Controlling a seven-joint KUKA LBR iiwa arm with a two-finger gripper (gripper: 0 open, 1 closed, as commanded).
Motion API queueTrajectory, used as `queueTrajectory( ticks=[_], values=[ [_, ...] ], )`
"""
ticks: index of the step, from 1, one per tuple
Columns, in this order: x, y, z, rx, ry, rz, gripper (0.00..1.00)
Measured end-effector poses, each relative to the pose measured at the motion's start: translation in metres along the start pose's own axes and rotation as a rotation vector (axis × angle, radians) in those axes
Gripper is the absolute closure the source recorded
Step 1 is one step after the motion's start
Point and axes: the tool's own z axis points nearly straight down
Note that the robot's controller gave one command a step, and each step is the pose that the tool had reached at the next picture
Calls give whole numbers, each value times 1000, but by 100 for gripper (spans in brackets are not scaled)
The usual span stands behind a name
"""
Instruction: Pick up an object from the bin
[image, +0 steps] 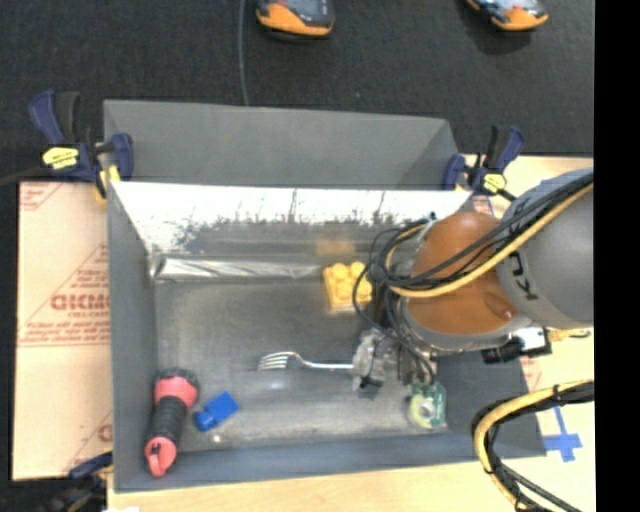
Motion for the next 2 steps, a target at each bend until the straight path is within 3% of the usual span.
queueTrajectory(
  ticks=[1,2],
  values=[
    [-1,0,-8,-1,-5,1,100],
    [1,0,-46,0,6,1,100]
  ],
)
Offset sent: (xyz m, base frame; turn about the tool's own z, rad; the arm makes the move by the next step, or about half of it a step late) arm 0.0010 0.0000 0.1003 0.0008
